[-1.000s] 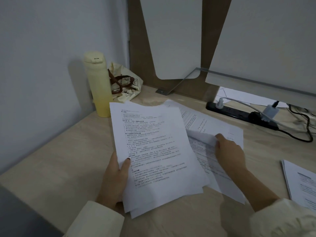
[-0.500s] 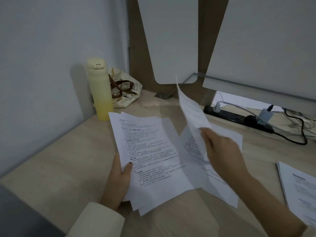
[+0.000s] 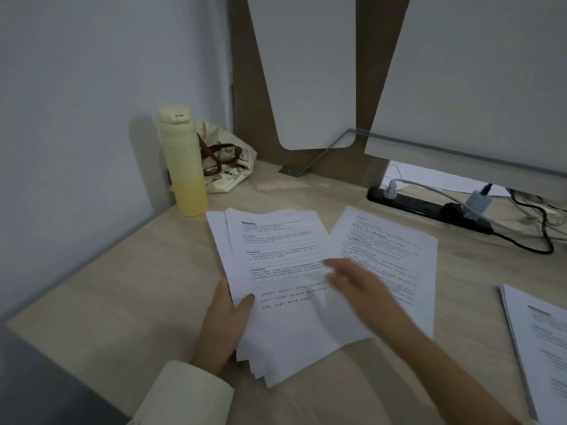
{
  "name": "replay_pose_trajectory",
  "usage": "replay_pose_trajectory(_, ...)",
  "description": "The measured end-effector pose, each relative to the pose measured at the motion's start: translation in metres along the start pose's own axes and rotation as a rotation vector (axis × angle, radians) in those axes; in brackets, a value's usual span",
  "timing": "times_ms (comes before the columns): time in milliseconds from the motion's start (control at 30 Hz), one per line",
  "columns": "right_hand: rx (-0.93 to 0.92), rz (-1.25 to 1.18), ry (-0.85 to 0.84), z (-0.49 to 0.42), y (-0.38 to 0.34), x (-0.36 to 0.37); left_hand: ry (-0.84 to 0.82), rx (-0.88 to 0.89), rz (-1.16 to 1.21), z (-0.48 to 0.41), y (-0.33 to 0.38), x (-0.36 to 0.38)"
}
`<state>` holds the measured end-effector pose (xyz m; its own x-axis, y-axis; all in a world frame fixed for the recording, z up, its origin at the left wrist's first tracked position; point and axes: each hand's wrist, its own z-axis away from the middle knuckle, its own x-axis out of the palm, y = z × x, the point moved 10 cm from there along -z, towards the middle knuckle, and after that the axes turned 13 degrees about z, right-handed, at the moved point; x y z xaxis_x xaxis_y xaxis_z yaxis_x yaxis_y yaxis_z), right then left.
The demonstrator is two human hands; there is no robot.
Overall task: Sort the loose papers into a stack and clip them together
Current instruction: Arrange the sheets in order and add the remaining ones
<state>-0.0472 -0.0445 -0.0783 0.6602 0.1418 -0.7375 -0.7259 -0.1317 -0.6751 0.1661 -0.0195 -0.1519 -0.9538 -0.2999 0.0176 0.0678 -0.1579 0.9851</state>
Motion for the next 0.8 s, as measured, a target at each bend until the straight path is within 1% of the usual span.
replay_pose_trajectory(67, 0.223, 0.05, 0.201, -0.002, 0.052, -0.049, -0.004, 0.01, -0.067, 0.0, 0.0, 0.002)
replay_pose_trajectory(100, 0.339, 0.052, 0.266, 0.002, 0.078, -0.069, -0.012, 0.023, -0.095, -0.002, -0.002, 0.002)
replay_pose_trajectory(167, 0.556, -0.084, 0.313, 0.014, 0.122, -0.09, -0.011, 0.032, -0.119, -0.002, -0.002, 0.003)
replay_pose_trajectory(200, 0.627, -0.178, 0.317, 0.019, 0.137, -0.094, -0.01, 0.029, -0.127, -0.001, -0.001, 0.004)
replay_pose_trajectory(267, 0.7, -0.355, 0.3, 0.021, 0.156, -0.098, -0.019, 0.022, -0.135, -0.001, 0.002, 0.008)
replay_pose_trajectory(367, 0.773, -0.65, 0.282, 0.021, 0.165, -0.094, -0.097, 0.051, -0.134, -0.009, 0.019, 0.025)
replay_pose_trajectory(467, 0.803, -0.84, 0.256, 0.02, 0.166, -0.086, -0.195, 0.1, -0.194, -0.027, 0.042, 0.052)
replay_pose_trajectory(533, 0.797, -0.899, 0.181, 0.018, 0.165, -0.074, -0.266, 0.131, -0.261, -0.04, 0.046, 0.073)
replay_pose_trajectory(600, 0.758, -0.886, 0.1, 0.014, 0.16, -0.065, -0.325, 0.142, -0.361, -0.048, 0.039, 0.093)
replay_pose_trajectory(700, 0.698, -0.741, 0.094, 0.004, 0.16, -0.064, -0.379, 0.14, -0.5, -0.047, 0.036, 0.113)
replay_pose_trajectory(800, 0.647, -0.593, 0.056, -0.001, 0.15, -0.058, -0.382, 0.083, -0.495, -0.048, 0.033, 0.118)
